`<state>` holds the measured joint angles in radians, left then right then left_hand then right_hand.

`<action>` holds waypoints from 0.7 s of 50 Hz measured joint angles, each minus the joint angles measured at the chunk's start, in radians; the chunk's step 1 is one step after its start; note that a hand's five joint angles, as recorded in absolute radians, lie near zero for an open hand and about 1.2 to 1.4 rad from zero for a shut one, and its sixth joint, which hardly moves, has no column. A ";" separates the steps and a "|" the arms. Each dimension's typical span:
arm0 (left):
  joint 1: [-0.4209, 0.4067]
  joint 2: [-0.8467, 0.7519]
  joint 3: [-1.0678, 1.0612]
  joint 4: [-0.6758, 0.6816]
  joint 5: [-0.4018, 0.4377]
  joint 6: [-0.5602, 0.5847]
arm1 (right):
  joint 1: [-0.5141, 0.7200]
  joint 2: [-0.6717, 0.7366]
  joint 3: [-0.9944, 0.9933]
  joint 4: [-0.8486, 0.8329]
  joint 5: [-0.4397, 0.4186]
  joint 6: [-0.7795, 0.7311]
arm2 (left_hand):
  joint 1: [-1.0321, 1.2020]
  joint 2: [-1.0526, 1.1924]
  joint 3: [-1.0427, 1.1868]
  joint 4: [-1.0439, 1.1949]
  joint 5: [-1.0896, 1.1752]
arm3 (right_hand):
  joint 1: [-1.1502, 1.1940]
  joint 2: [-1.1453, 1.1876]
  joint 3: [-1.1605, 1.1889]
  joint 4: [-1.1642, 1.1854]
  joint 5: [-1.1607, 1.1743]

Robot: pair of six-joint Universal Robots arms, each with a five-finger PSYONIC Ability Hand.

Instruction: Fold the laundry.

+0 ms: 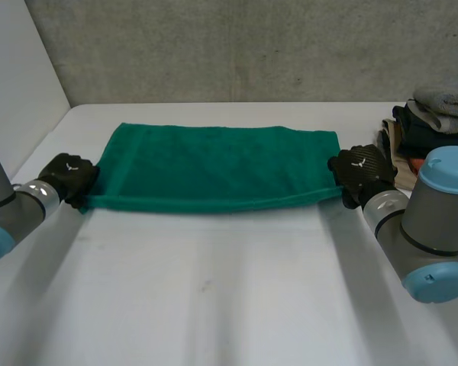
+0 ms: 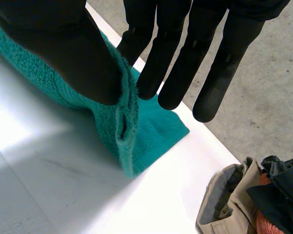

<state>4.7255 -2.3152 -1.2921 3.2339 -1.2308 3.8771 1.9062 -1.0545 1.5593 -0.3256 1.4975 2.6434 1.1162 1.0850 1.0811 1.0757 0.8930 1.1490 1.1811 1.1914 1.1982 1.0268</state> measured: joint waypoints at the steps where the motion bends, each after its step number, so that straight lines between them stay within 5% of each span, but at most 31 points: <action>1: -0.001 -0.008 0.013 0.000 -0.005 0.002 | -0.001 0.000 0.000 0.000 0.000 0.000 | 0.047 0.068 0.068 0.079 0.075 | 0.000 0.000 0.000 0.000 0.000; 14: -0.017 0.156 -0.085 -0.111 -0.047 0.073 | -0.019 -0.059 -0.004 0.099 -0.041 -0.084 | 0.047 0.108 0.109 0.122 0.093 | 0.000 0.000 0.000 0.000 0.000; 26: 0.026 0.456 -0.386 -0.596 -0.064 0.516 | -0.130 -0.200 0.027 0.761 -0.230 -0.698 | 0.047 0.108 0.109 0.122 0.093 | 0.000 0.000 0.000 0.000 0.000; 30: 0.013 0.478 -0.391 -0.642 -0.052 0.570 | -0.142 -0.192 0.015 0.830 -0.227 -0.731 | 0.047 0.108 0.109 0.122 0.093 | 0.000 0.000 0.000 0.000 0.000; 35: -0.035 0.439 -0.304 -0.565 -0.059 0.493 | -0.128 -0.134 -0.040 0.729 -0.189 -0.629 | 0.047 0.108 0.109 0.122 0.093 | 0.000 0.000 0.000 0.000 0.000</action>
<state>4.6905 -1.8759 -1.5964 2.6686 -1.2903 4.3703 1.7782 -1.1881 1.5196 0.4038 1.3085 2.0145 1.1635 1.1930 1.1901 1.1981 0.9862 1.1490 1.1811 1.1914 1.1982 1.0268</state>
